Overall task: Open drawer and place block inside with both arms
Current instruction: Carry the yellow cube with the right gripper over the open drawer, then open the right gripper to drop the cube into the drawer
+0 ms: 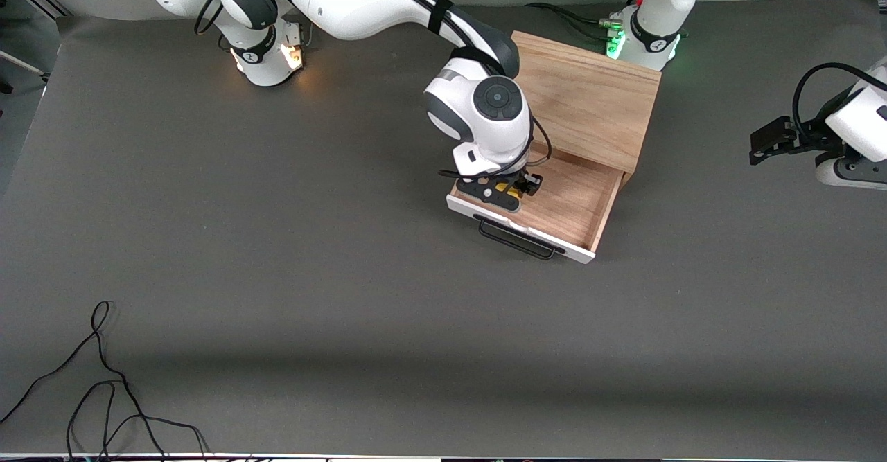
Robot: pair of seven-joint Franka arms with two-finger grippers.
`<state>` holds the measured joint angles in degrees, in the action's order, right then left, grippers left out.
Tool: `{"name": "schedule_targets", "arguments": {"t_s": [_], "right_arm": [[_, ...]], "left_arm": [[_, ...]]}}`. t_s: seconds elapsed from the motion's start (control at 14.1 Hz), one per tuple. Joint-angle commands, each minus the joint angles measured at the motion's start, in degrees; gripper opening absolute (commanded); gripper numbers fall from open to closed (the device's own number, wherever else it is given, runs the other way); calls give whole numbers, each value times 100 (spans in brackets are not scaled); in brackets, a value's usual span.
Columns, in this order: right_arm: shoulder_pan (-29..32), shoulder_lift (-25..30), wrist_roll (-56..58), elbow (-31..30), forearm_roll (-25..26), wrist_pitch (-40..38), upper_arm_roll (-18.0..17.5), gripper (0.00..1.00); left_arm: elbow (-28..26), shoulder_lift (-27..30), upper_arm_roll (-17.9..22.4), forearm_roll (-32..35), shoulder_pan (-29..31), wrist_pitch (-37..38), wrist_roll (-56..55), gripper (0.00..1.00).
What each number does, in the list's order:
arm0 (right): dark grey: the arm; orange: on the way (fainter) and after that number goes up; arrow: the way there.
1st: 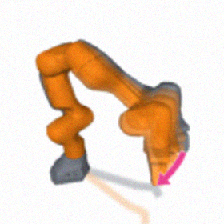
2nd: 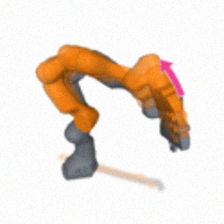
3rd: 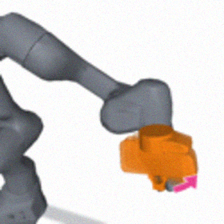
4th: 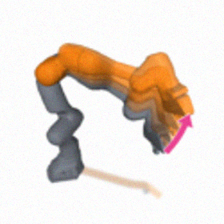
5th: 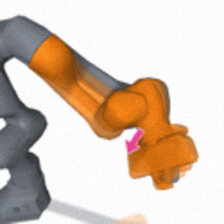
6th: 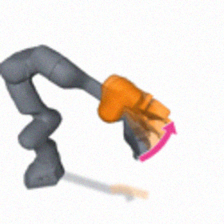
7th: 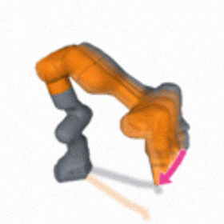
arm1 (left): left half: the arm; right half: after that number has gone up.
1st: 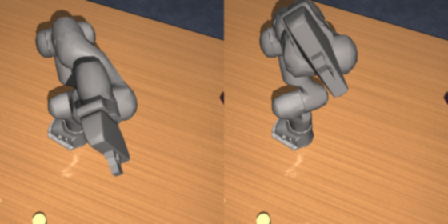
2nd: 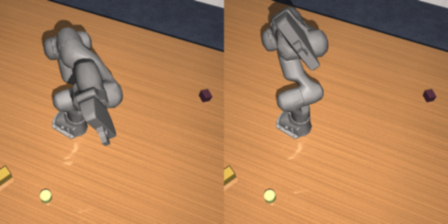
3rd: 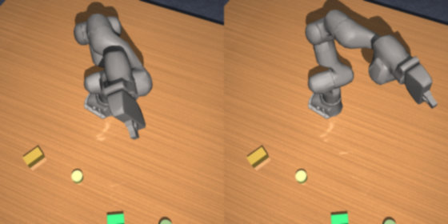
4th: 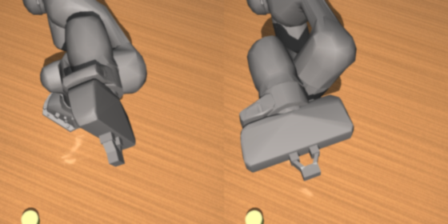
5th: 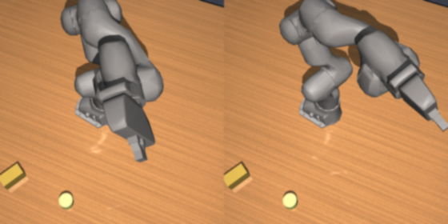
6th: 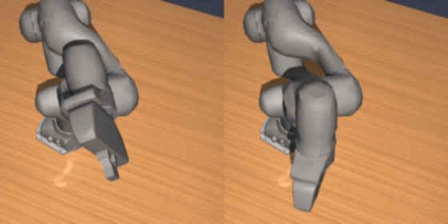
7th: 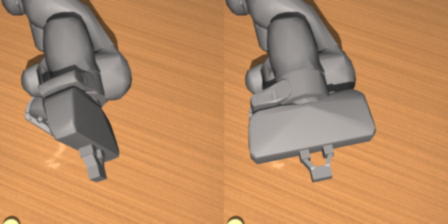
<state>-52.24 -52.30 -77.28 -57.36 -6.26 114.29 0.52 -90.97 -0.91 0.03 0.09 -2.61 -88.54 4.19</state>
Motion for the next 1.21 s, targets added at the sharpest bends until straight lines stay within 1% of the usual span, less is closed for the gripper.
{"name": "schedule_targets", "arguments": {"t_s": [0.0, 0.43, 0.71, 0.85, 1.0, 1.14], "right_arm": [[-58, -96, -209, 251, -34, -20, 35, 100], [-102, 97, -209, 278, -25, -125, 62, 100], [29, 676, -130, 269, 10, -722, 167, 100], [397, 1097, 27, 234, 11, -811, 115, 100], [688, 1484, 657, 120, 11, -977, 114, 100], [1074, 1914, 1518, -151, 2, -1276, 115, 100]], "left_arm": [[71, -32, 33, -79, 6, 83, 117, 100], [71, -41, 41, -79, 7, 83, 117, 100], [71, -85, 41, -79, 7, 83, 117, 100], [71, -120, 41, -79, 7, 65, 117, 100], [71, -129, 41, -79, 15, 65, 117, 100], [71, -138, 41, -79, 15, 65, 117, 100]]}}
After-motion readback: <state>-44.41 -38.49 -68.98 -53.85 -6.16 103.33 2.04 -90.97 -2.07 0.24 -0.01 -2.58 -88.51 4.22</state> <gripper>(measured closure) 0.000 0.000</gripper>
